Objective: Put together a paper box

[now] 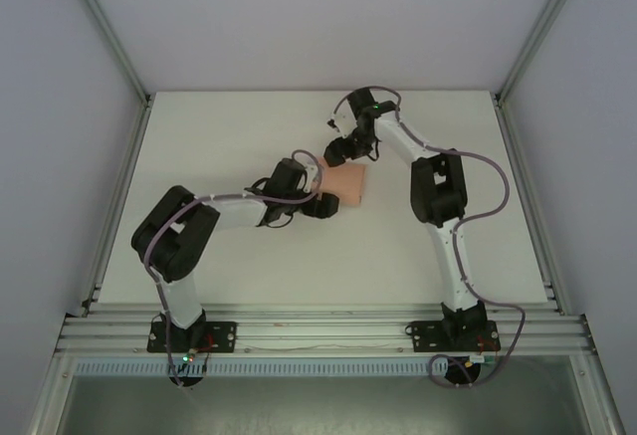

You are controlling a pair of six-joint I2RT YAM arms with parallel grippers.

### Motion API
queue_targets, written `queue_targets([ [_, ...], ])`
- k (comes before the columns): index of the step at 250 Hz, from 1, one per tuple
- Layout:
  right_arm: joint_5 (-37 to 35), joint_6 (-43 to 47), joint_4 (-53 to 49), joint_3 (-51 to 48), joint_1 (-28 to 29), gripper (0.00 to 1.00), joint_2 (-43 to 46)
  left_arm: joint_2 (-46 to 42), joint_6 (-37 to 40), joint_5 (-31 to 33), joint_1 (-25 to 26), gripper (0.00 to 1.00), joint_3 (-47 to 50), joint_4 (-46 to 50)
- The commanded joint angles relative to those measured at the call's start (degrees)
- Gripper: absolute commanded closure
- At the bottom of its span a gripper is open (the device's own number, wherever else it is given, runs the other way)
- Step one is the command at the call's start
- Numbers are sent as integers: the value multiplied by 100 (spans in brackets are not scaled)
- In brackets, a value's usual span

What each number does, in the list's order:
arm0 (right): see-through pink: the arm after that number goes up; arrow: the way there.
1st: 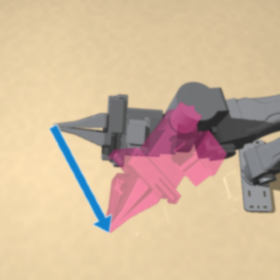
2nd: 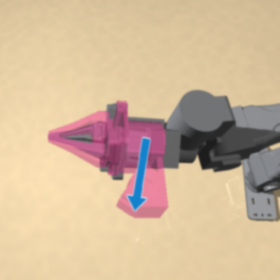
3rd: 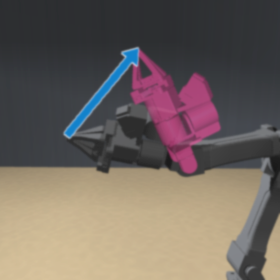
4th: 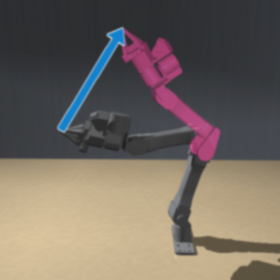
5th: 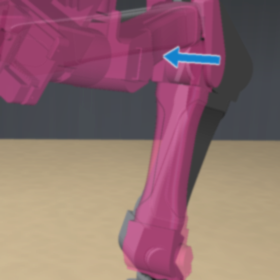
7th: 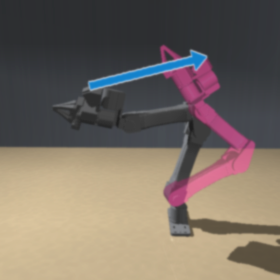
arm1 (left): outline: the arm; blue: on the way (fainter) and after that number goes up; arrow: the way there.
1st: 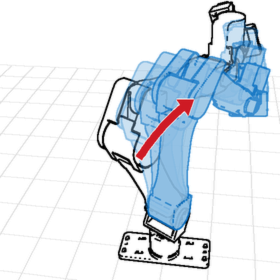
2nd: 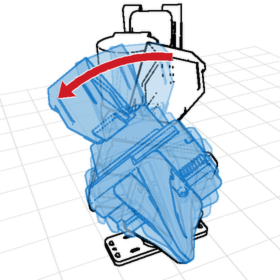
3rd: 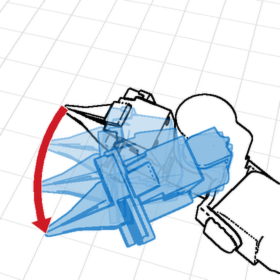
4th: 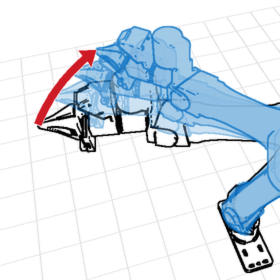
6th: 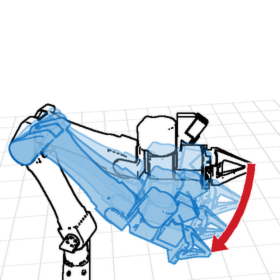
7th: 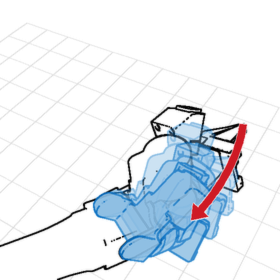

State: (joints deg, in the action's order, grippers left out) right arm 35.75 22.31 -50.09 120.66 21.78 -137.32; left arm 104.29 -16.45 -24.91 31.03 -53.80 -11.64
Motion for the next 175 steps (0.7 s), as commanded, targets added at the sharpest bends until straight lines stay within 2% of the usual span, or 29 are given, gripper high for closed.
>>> queue_targets([
  [1,617,196,-614,-226,74,36,-117,222,89,15,-35,10,-338,-38],
  [25,884,350,-697,-370,157,38,-170,367,44,24,-37,10,-551,35],
  [74,1554,1098,-1388,-268,375,48,-438,412,-381,-179,-35,10,-385,-762],
  [105,1662,1146,-1332,-372,514,48,-503,382,-649,-232,-13,10,-30,-1586],
  [143,1961,1713,-1706,-293,704,49,-722,295,-653,-106,131,10,374,-2299],
  [175,2178,2032,-1910,-210,728,50,-855,189,-508,186,245,10,653,-2412],
])
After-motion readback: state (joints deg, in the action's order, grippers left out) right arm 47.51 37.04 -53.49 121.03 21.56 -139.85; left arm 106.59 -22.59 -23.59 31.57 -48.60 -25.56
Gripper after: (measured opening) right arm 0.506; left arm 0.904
